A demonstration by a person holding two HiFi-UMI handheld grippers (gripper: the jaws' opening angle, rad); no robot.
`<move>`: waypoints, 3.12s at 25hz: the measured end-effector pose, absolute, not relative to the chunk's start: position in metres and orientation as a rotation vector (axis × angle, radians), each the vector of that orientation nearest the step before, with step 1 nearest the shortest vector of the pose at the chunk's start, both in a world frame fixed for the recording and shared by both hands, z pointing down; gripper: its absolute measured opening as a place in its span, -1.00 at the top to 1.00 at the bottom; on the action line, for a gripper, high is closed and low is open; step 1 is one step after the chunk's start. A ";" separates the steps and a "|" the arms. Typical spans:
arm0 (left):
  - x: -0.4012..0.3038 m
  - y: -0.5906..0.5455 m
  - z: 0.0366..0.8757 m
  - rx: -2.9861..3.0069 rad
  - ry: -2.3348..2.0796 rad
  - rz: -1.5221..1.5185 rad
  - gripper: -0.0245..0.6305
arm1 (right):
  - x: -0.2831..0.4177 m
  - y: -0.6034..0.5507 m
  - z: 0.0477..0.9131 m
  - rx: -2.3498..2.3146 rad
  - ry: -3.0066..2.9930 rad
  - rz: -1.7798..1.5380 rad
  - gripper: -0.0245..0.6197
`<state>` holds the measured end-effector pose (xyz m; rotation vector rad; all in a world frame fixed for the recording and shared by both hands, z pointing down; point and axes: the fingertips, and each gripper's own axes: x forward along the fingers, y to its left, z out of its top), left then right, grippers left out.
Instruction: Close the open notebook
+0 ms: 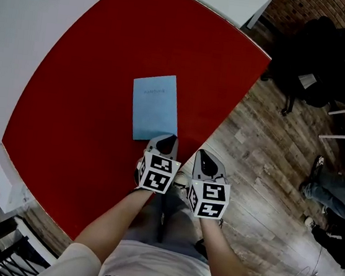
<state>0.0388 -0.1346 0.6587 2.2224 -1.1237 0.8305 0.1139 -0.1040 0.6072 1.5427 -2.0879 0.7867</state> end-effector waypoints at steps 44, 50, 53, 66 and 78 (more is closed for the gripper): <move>0.027 -0.117 0.648 2.156 -1.116 0.814 0.76 | 0.106 -0.090 0.597 1.460 -2.123 0.762 0.93; 0.000 -0.097 0.588 2.168 -1.219 0.766 0.90 | 0.094 -0.077 0.571 1.410 -2.114 0.766 0.93; -0.010 -0.084 0.558 2.177 -1.245 0.743 0.91 | 0.085 -0.065 0.554 1.365 -2.129 0.753 0.93; -0.080 -0.003 0.504 1.990 -1.479 0.563 0.91 | 0.061 -0.014 0.497 1.349 -2.159 0.673 0.93; -0.085 -0.002 0.491 2.026 -1.506 0.526 0.91 | 0.049 -0.008 0.483 1.363 -2.184 0.612 0.93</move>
